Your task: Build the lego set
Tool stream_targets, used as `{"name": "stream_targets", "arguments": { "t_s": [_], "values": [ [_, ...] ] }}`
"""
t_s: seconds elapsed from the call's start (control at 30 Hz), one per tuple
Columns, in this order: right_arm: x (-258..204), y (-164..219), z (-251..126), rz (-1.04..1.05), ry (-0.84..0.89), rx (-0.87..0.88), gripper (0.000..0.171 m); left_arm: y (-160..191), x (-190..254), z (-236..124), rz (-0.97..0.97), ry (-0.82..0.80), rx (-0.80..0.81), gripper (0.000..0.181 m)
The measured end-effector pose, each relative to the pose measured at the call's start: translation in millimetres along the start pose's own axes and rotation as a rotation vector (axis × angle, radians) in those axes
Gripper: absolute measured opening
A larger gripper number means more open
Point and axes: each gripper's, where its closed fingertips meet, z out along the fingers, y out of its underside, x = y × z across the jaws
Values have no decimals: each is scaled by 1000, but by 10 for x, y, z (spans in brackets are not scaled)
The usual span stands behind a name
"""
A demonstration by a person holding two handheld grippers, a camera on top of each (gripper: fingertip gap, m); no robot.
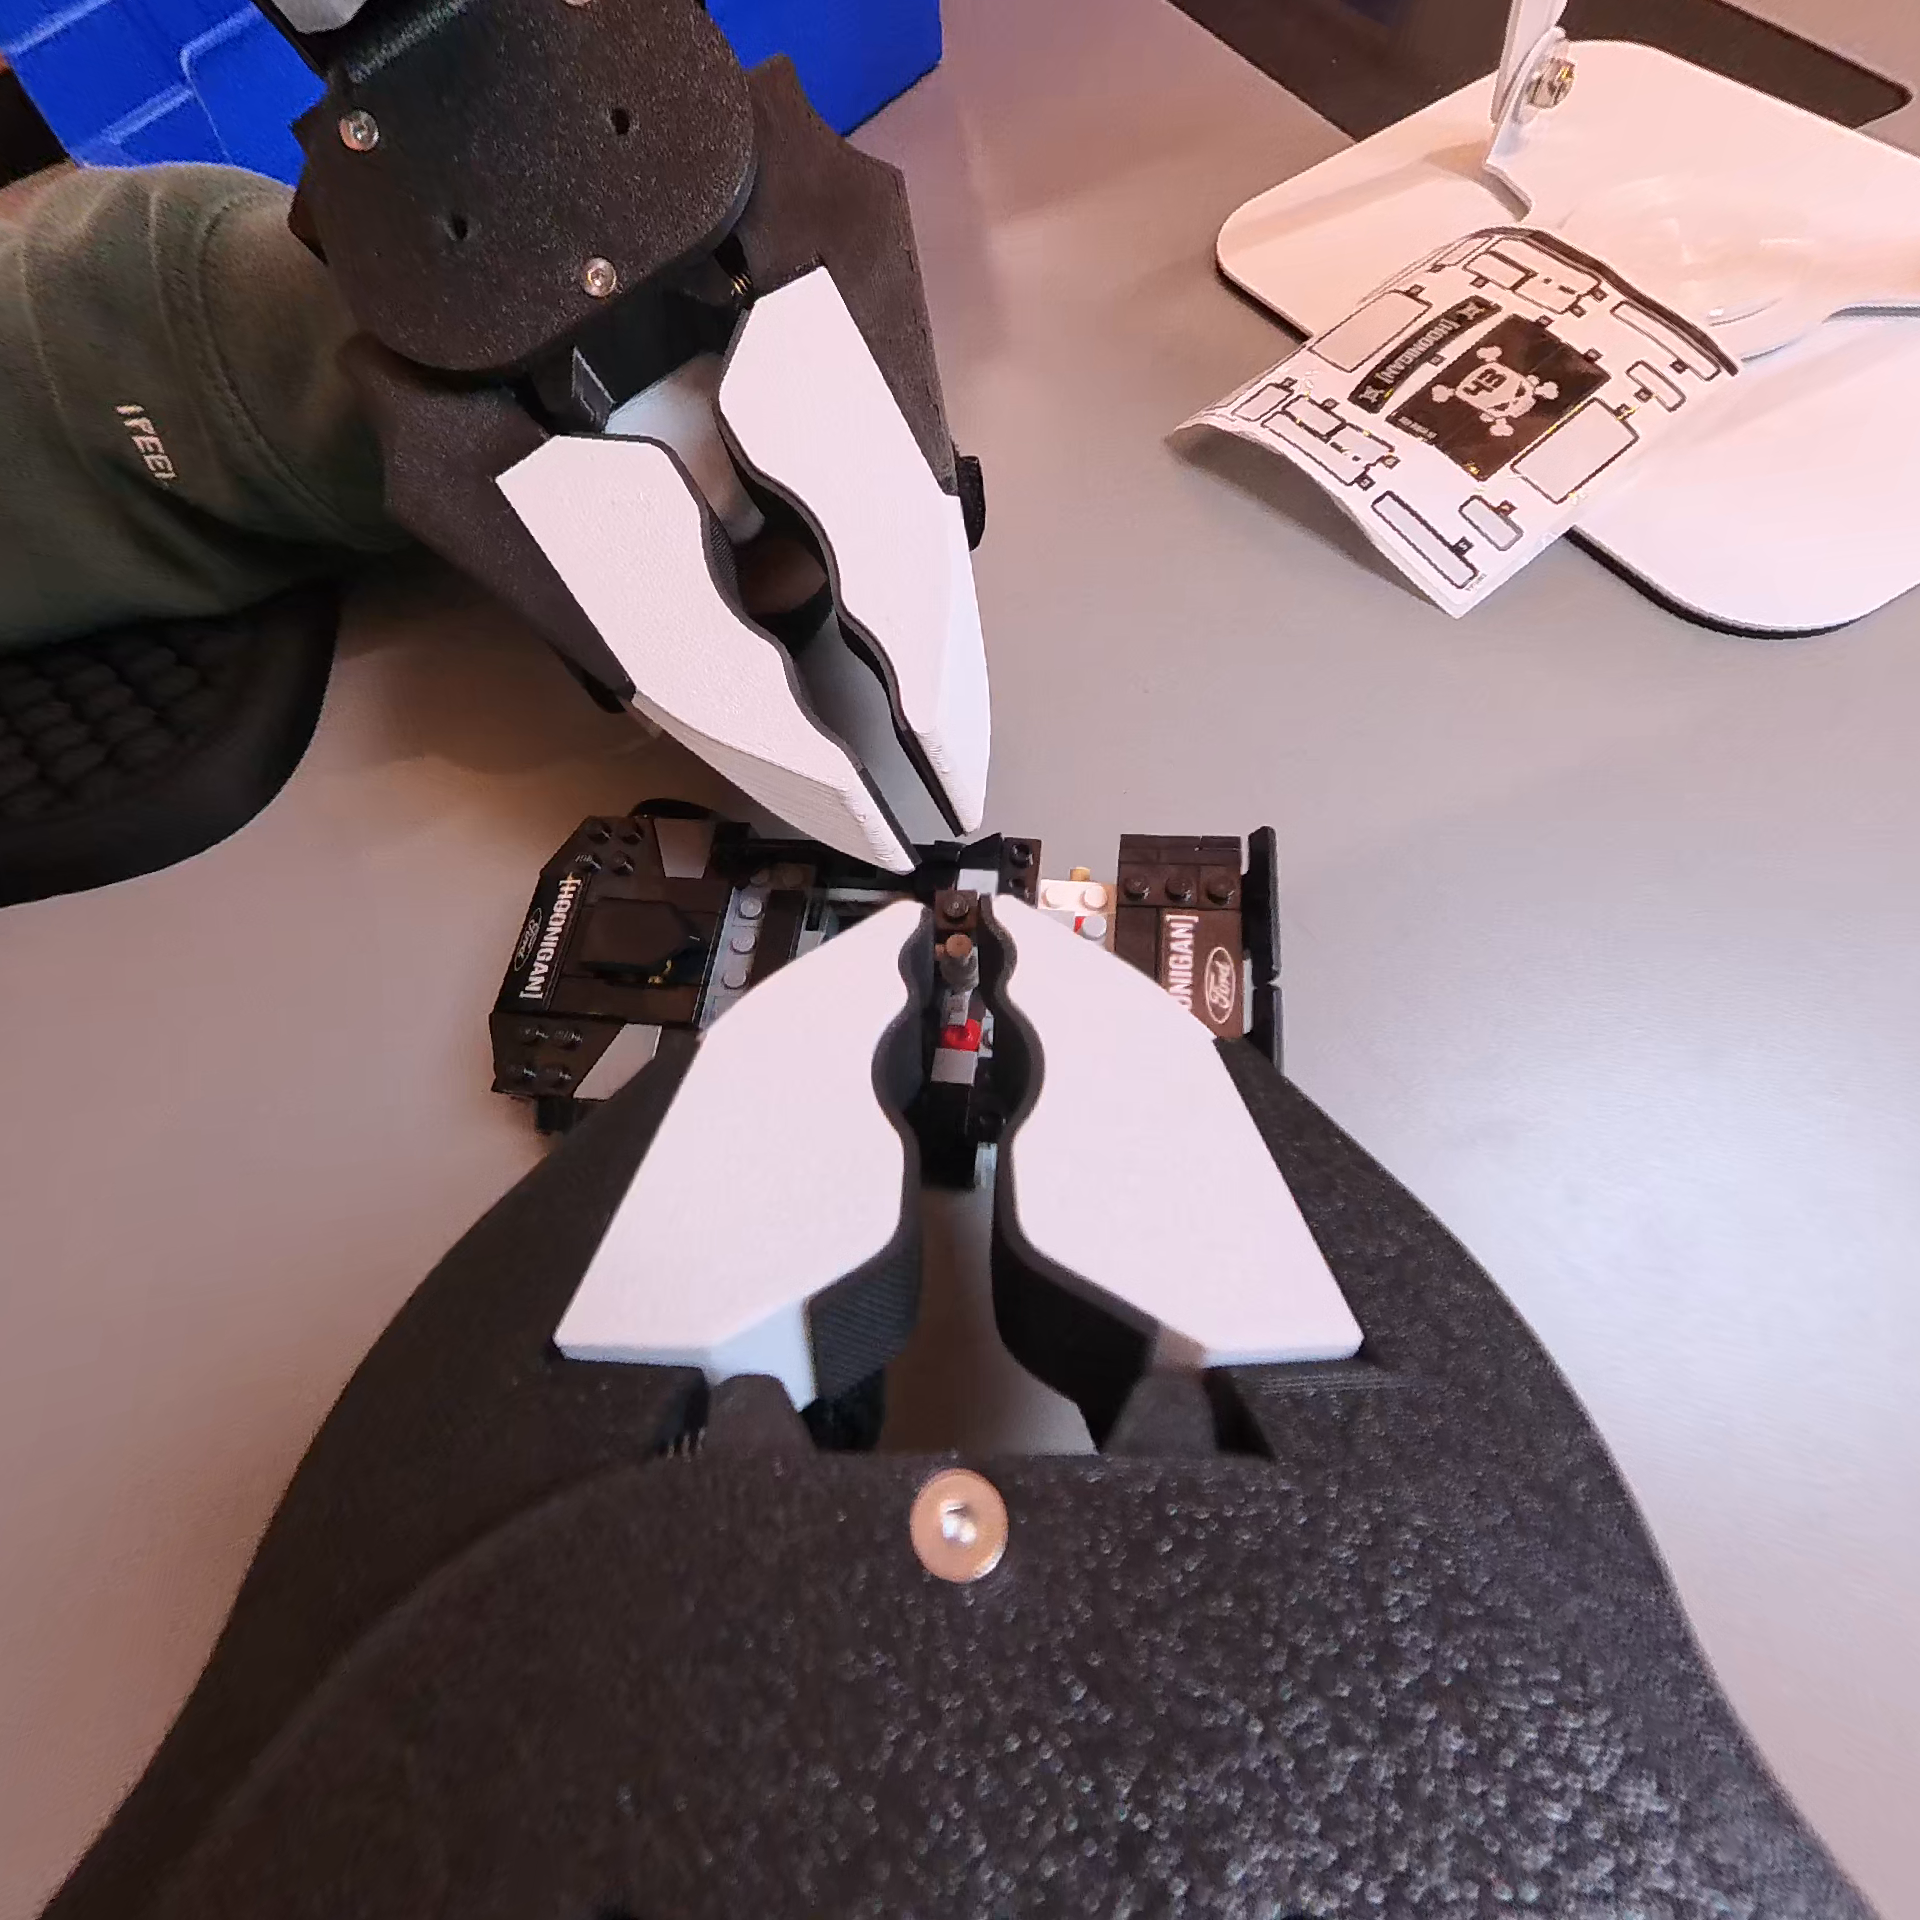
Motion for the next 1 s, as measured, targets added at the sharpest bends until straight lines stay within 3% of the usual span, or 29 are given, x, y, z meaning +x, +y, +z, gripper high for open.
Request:
{"name": "stream_targets", "arguments": {
  "t_s": [0.67, 0.8, 1.0],
  "values": [
    [78, -77, -110, -197, -130, -60, 8, 52, -7, -127, -38, 16, -84, 11],
    [129, -121, -167, -235, -223, -53, 8, -50, 8, -258, -105, -20, -87, 29],
    [172, -111, -212, -281, -306, -84, 8, 44, 368, -273, -305, -91, -206, 73]
  ]
}}
